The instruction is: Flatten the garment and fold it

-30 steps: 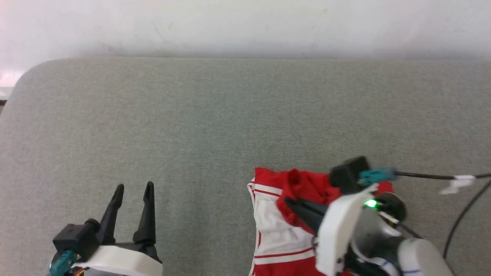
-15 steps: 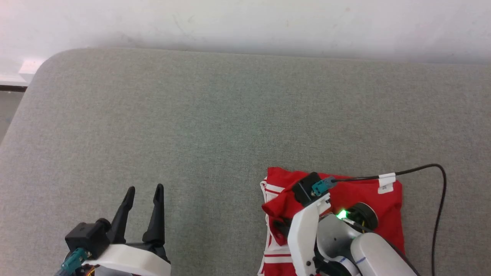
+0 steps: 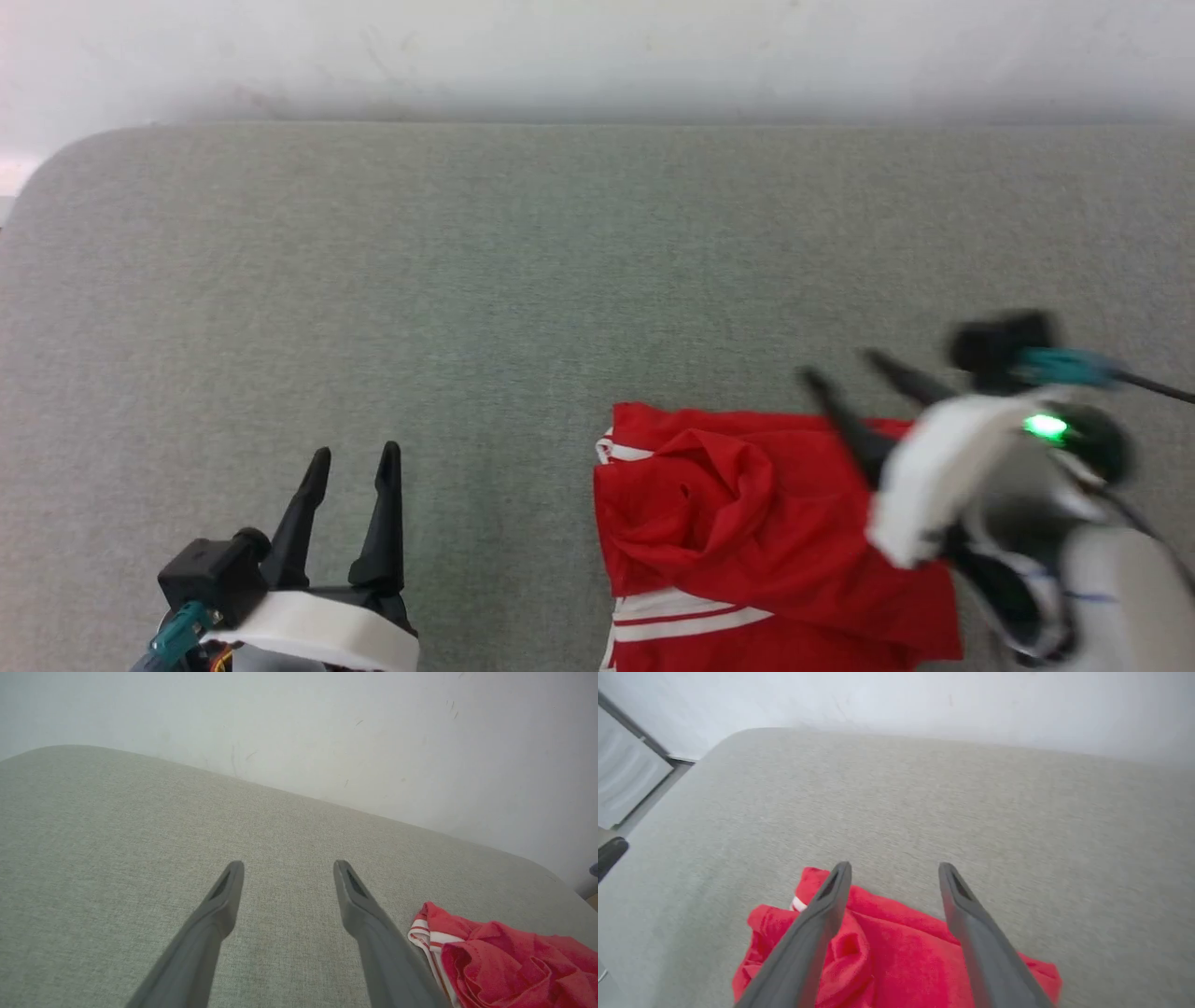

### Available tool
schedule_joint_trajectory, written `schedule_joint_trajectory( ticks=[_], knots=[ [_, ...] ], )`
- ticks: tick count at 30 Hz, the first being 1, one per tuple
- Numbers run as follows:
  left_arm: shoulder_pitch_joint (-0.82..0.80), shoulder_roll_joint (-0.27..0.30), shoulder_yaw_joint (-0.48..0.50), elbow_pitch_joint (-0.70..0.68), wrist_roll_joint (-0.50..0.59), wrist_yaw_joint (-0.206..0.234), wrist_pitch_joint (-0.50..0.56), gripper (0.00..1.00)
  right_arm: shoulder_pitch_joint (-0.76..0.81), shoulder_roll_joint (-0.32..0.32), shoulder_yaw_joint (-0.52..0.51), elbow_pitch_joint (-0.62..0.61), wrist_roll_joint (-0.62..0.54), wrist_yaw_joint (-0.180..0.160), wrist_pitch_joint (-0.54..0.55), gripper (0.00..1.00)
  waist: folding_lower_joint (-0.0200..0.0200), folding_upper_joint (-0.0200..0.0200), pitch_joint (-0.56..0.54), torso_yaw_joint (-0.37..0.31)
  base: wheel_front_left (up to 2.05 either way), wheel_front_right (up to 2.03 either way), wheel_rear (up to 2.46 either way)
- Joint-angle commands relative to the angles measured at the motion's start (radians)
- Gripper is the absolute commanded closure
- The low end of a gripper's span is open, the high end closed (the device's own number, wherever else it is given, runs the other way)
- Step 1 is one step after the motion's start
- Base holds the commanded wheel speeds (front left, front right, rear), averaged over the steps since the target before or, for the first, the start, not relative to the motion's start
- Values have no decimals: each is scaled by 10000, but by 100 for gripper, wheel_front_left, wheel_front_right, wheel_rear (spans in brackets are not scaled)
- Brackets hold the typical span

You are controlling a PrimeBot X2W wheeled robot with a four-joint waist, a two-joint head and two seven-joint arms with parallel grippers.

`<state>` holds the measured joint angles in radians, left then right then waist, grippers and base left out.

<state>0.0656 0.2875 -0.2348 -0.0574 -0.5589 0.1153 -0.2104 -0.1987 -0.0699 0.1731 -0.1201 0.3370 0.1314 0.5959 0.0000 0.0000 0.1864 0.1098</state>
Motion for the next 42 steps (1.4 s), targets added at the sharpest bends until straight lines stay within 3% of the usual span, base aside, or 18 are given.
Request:
schedule_joint_trajectory(
  ticks=[1, 5, 8, 21, 23, 24, 29, 34, 38, 42],
  knots=[
    [-197, -10, -13, -75, -12, 42, -20, 0, 595, -44, -767, -576, -256, -7, 40, 0, 0, 0, 205, -222, 0, 0, 0],
    [-239, 39, 18, -181, 5, 96, -11, 0, 1726, 32, -2226, -1629, -453, -7, 313, 0, 0, 0, 445, -439, 0, 0, 0],
    [-282, 103, 38, -253, 5, 109, 29, 0, 2392, 101, -2696, -1872, -361, -7, 426, 0, 0, 0, 652, -573, 0, 0, 0],
    [-545, 415, 0, -564, 64, 151, 400, 0, 2577, 194, -2001, 214, 793, -7, 406, 0, 0, 0, 879, -432, 0, 0, 0],
    [-554, 444, -29, -615, 67, 162, 470, 0, 2433, 194, -1945, 628, 853, -7, 463, 62, 0, 0, 856, -368, 0, 0, 0],
    [-557, 457, -45, -636, 74, 170, 501, 0, 2364, 194, -1935, 814, 831, -7, 489, 100, 0, 0, 841, -341, 0, 0, 0],
    [-534, 488, -95, -695, 85, 216, 576, 0, 2012, 195, -2163, 1255, 660, -7, 270, 100, 0, 0, 731, -328, 0, 0, 0],
    [-535, 545, -99, -793, 64, 210, 592, 0, 1417, 114, -2534, 879, 43, -7, 51, 100, 0, 0, 751, -675, 0, 0, 0],
    [-686, 622, -54, -951, 89, 185, 541, 0, 613, -454, -2790, 399, -414, -7, -27, 100, 0, 0, 988, -1074, 0, 0, 0],
    [-936, 799, -20, -1144, 165, 134, 604, 0, -247, -1454, -2995, 273, -818, -7, 145, 100, 0, 0, 1434, -1458, 0, 0, 0]
  ],
)
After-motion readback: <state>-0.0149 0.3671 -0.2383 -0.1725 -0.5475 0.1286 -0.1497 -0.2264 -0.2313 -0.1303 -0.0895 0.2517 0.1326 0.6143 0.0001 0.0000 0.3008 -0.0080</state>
